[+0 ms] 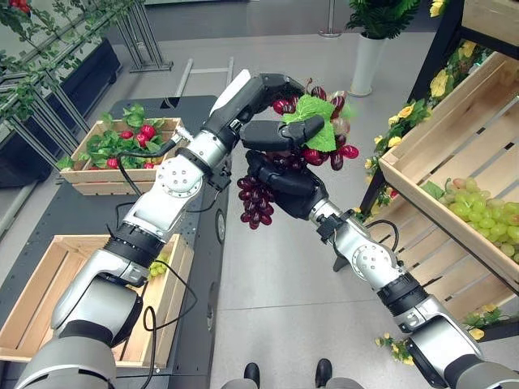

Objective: Pick up the fruits from the basket on one side to the basket on the other side

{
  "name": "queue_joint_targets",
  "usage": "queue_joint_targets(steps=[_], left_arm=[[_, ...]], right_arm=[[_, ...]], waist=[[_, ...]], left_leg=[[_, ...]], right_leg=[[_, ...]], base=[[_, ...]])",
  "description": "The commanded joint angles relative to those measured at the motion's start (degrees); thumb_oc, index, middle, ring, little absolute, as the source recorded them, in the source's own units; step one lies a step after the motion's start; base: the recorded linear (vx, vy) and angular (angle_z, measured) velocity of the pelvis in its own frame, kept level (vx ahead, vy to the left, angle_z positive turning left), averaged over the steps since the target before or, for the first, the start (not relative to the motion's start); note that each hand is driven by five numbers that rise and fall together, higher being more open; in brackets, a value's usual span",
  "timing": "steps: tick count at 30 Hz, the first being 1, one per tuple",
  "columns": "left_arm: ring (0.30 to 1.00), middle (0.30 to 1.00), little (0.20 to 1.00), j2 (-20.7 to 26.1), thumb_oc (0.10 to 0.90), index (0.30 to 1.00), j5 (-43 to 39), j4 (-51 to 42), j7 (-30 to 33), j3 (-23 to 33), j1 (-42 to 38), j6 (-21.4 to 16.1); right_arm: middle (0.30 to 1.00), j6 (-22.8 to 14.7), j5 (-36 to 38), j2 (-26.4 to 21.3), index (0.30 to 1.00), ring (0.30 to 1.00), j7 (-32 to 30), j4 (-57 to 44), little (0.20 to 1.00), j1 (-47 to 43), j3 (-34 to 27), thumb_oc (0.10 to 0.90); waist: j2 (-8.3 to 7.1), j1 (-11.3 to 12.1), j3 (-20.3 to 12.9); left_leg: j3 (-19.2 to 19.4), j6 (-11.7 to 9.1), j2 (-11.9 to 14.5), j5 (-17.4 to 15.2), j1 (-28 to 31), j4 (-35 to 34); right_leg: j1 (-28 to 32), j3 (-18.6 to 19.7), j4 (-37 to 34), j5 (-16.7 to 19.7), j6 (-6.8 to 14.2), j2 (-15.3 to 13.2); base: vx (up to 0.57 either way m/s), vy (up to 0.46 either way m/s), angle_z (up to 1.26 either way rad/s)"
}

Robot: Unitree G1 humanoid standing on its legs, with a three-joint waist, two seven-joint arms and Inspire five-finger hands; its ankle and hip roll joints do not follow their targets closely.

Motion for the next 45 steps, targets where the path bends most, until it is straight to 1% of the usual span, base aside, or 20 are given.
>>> queue_joint_targets(steps=[1,2,3,6,9,11,15,18,24,26,29,32,34,35,37,39,40,41,44,45], left_arm=[[0.900,0.900,0.900,-0.4,0.800,0.900,1.7,7.2,8.2,3.3,-0.6,-5.2],[0.900,0.900,0.900,-0.4,0.800,0.900,1.9,7.3,8.5,3.4,-0.5,-5.2],[0.900,0.900,0.900,-0.6,0.800,0.900,3.1,8.2,10.8,4.3,0.3,-5.3],[0.900,0.900,0.900,-0.7,0.800,0.900,4.3,9.9,14.4,6.0,1.7,-5.8],[0.900,0.900,0.900,-1.0,0.800,0.900,5.3,11.1,15.9,7.5,3.5,-5.6],[0.900,0.900,0.900,-1.1,0.800,0.900,5.5,11.4,16.1,8.2,4.6,-5.0],[0.900,0.900,0.900,-1.1,0.800,0.900,5.4,12.1,16.1,9.0,5.8,-4.7],[0.900,0.900,0.900,-0.9,0.800,0.900,3.9,13.2,15.3,10.0,6.6,-5.3],[0.900,0.900,0.900,-1.1,0.800,0.900,2.1,12.8,13.4,10.7,8.5,-6.5],[0.900,0.900,0.900,-1.6,0.800,0.900,1.6,12.0,12.7,11.2,10.2,-7.2],[0.900,0.900,0.900,-1.8,0.800,0.900,1.1,11.2,12.3,11.8,11.5,-7.6],[0.900,0.900,0.900,-3.9,0.800,0.900,0.4,9.3,12.7,13.1,15.4,-8.2],[0.900,0.900,0.900,-7.1,0.800,0.900,1.2,6.4,13.7,14.1,21.3,-8.5],[0.900,0.900,0.900,-7.8,0.800,0.900,0.9,5.7,14.1,14.1,22.6,-8.3],[0.900,0.900,0.900,-10.8,0.800,0.900,0.2,4.5,15.2,14.0,26.6,-8.0],[0.900,0.900,0.900,-12.5,0.800,0.900,-0.4,4.3,15.0,14.0,28.4,-7.4],[0.900,0.900,0.900,-14.1,0.800,0.900,-1.0,4.7,14.6,13.7,30.0,-6.9],[0.900,0.900,0.900,-15.3,0.800,0.900,-1.0,5.1,14.3,13.3,32.3,-7.2],[0.900,0.900,0.900,-17.1,0.800,0.900,-3.1,6.2,13.4,12.9,34.9,-7.2],[0.900,0.900,0.900,-17.6,0.800,0.900,-3.7,6.8,13.2,12.8,35.9,-7.9]], right_arm=[[0.300,-8.7,3.6,4.9,0.300,0.300,1.6,-0.3,0.300,-4.0,-6.6,0.400],[0.300,-8.7,3.5,4.9,0.300,0.300,1.6,-0.2,0.300,-3.9,-6.6,0.400],[0.300,-8.8,3.0,4.9,0.300,0.300,1.6,0.0,0.300,-3.3,-6.8,0.400],[0.300,-9.0,3.1,4.8,0.300,0.300,1.3,0.5,0.300,-2.1,-7.4,0.400],[0.300,-9.6,3.3,4.6,0.300,0.300,1.3,1.1,0.300,-0.6,-8.0,0.400],[0.300,-10.2,2.9,4.4,0.300,0.300,0.9,1.3,0.300,0.4,-8.4,0.400],[0.300,-10.2,3.0,4.0,0.300,0.300,1.0,2.2,0.300,1.5,-9.1,0.400],[0.300,-9.7,2.7,3.2,0.300,0.300,1.1,3.3,0.300,2.6,-10.1,0.400],[0.300,-10.8,2.8,2.5,0.300,0.300,1.0,4.7,0.300,4.3,-11.5,0.400],[0.300,-11.3,1.8,2.4,0.300,0.300,0.7,5.1,0.300,5.2,-12.2,0.400],[0.300,-11.0,0.5,2.0,0.300,0.300,0.5,5.2,0.300,6.1,-12.7,0.400],[0.300,-9.7,-1.7,1.9,0.300,0.300,0.6,5.6,0.300,8.6,-13.1,0.400],[0.300,-9.3,-2.8,2.7,0.300,0.300,1.3,5.9,0.300,13.2,-13.5,0.400],[0.300,-9.3,-2.9,3.0,0.300,0.300,1.4,5.9,0.300,14.2,-13.5,0.400],[0.300,-9.7,-4.2,4.1,0.300,0.300,1.4,6.4,0.300,17.1,-13.4,0.400],[0.300,-9.7,-5.1,4.6,0.300,0.300,1.1,6.9,0.300,18.3,-13.3,0.400],[0.300,-9.6,-5.8,5.0,0.300,0.300,0.4,7.3,0.300,19.6,-13.0,0.400],[0.300,-9.4,-6.0,5.4,0.300,0.300,0.5,7.7,0.300,21.2,-13.0,0.400],[0.300,-9.1,-7.2,5.9,0.300,0.300,0.0,8.7,0.300,23.4,-12.6,0.400],[0.300,-9.1,-7.4,6.1,0.300,0.300,0.3,9.3,0.300,24.2,-12.4,0.400]], waist=[[-1.34,0.6,-9.7],[-1.34,0.5,-9.7],[-1.37,0.4,-9.6],[-1.41,0.2,-9.6],[-1.42,0.0,-9.5],[-1.42,-0.2,-9.4],[-1.36,-0.4,-9.3],[-1.30,-0.8,-9.3],[-1.33,-1.1,-9.2],[-1.44,-1.2,-9.0],[-1.52,-1.2,-8.8],[-1.72,-1.3,-8.4],[-1.92,-1.3,-8.0],[-1.97,-1.2,-7.7],[-2.16,-1.2,-7.3],[-2.28,-1.1,-6.9],[-2.40,-1.2,-6.6],[-2.47,-1.1,-6.1],[-2.64,-1.1,-5.5],[-2.69,-1.1,-5.2]], left_leg=[[-2.1,-0.3,-2.4,-3.9,-0.4,0.1],[-2.1,-0.3,-2.4,-3.9,-0.4,0.1],[-2.0,-0.3,-2.4,-4.0,-0.4,0.1],[-1.7,-0.4,-2.3,-3.9,-0.3,0.1],[-1.5,-0.4,-2.2,-3.9,-0.3,0.1],[-1.3,-0.5,-2.2,-4.0,-0.1,0.1],[-1.0,-0.5,-2.1,-4.0,0.1,0.1],[-0.6,-0.5,-2.0,-4.0,0.2,0.1],[-0.2,-0.5,-2.0,-4.2,0.5,0.1],[-0.1,-0.5,-2.0,-4.2,0.5,0.1],[-0.1,-0.5,-2.0,-4.2,0.5,0.1],[0.1,-0.4,-2.0,-4.2,0.6,0.1],[0.2,-0.2,-2.0,-4.3,0.7,0.1],[0.2,-0.1,-2.1,-4.3,0.7,0.1],[0.2,0.1,-2.1,-4.4,0.8,0.1],[0.2,0.1,-2.2,-4.4,0.8,0.1],[0.3,0.2,-2.3,-4.5,0.9,0.1],[0.4,0.3,-2.4,-4.5,1.0,0.1],[0.7,0.4,-2.4,-4.5,1.1,0.1],[0.9,0.5,-2.4,-4.5,1.1,0.1]], right_leg=[[3.4,0.1,0.2,-3.5,1.1,-1.8],[3.4,0.1,0.2,-3.5,1.1,-1.8],[3.4,0.2,0.2,-3.5,1.1,-1.8],[3.4,0.3,0.2,-3.4,1.1,-1.8],[3.3,0.4,0.2,-3.3,1.1,-1.8],[3.3,0.5,0.2,-3.3,1.1,-1.8],[3.4,0.7,0.2,-3.2,1.2,-1.8],[3.4,0.9,0.2,-3.0,1.2,-1.7],[3.4,1.2,0.2,-2.8,1.3,-1.7],[3.3,1.3,0.2,-2.7,1.3,-1.6],[3.3,1.4,0.2,-2.6,1.4,-1.6],[3.2,1.6,0.2,-2.4,1.4,-1.7],[3.1,1.8,0.2,-2.2,1.5,-1.8],[3.0,1.8,0.2,-2.2,1.5,-1.8],[3.0,1.9,0.2,-2.0,1.6,-1.8],[3.0,2.0,0.2,-1.9,1.7,-1.8],[2.9,2.1,0.2,-1.8,1.7,-1.8],[2.9,2.1,0.2,-1.7,1.7,-1.9],[2.8,2.3,0.2,-1.4,1.9,-2.0],[2.7,2.3,0.2,-1.3,1.9,-2.1]], base=[[0.00,0.000,0.00],[0.00,0.000,0.00],[0.00,0.000,0.00],[0.00,0.000,0.00],[0.00,0.000,0.00],[0.00,0.000,0.00],[0.00,0.000,0.00],[0.00,0.000,0.00],[0.00,0.000,-0.01],[0.00,0.002,-0.03],[0.01,0.006,-0.05],[0.02,0.015,-0.06],[0.01,0.008,-0.02],[0.00,0.000,0.00],[0.01,0.004,-0.04],[0.01,0.004,-0.03],[0.00,0.000,0.00],[0.00,0.000,0.00],[0.00,0.000,0.00],[0.00,0.000,0.00]])
